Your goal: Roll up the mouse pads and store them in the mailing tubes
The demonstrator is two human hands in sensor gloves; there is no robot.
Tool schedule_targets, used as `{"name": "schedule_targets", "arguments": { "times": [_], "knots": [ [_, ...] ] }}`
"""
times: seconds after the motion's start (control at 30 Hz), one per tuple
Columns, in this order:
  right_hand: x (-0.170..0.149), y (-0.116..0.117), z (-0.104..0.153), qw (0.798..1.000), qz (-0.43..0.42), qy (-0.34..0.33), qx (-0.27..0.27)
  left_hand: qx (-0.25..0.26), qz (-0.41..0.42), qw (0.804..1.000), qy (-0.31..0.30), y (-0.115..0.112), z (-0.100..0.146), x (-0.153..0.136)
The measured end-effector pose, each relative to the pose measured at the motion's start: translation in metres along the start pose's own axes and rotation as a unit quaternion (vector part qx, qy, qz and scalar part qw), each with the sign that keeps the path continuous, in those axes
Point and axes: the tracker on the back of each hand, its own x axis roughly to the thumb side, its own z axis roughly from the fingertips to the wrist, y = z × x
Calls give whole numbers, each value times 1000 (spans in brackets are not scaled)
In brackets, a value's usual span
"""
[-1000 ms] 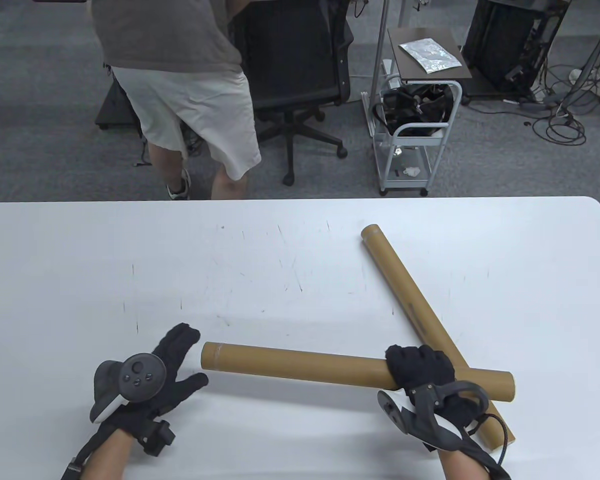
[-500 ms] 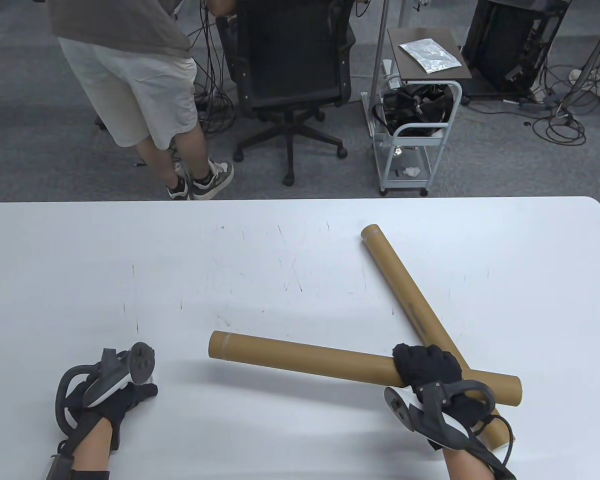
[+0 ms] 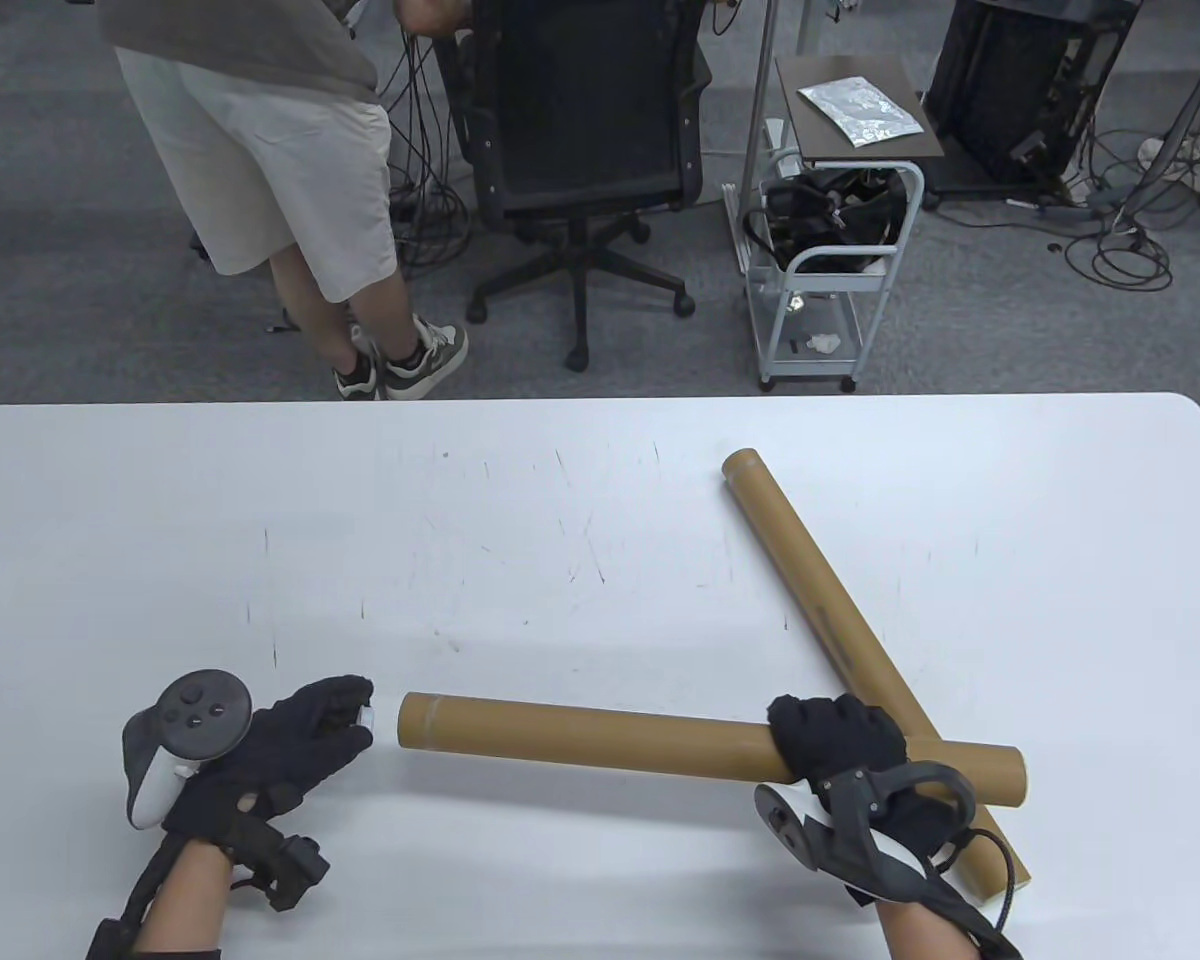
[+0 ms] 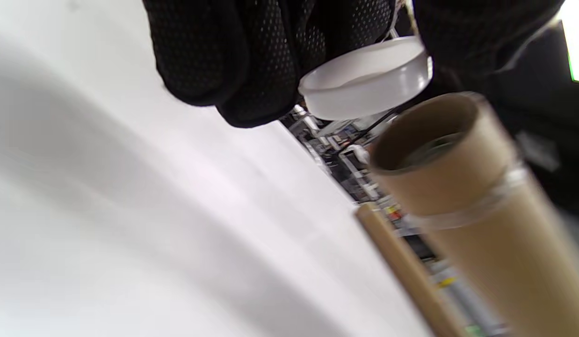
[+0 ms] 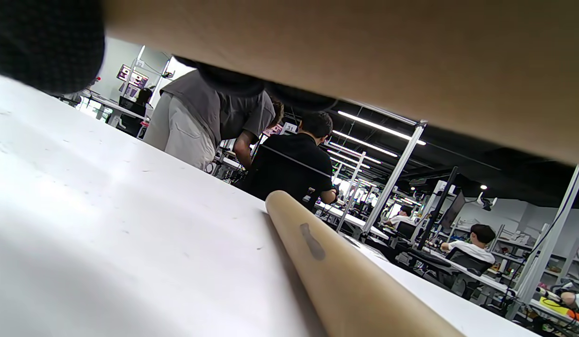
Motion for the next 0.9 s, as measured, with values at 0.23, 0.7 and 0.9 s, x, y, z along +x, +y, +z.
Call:
{"name": "schedule_targets", "arguments": {
  "times": [0.23, 0.7, 0.9],
  "knots": [
    [3, 0, 0, 1000, -10, -9, -4, -49, 104, 993, -30, -4, -2, -2],
    [6, 0, 0, 1000, -21, -6, -4, -60, 111, 991, -46, -11, -2, 5],
    [5, 1, -1, 1000, -26, 17, 2, 1, 114, 991, -77, -17, 4, 20]
  ]
}}
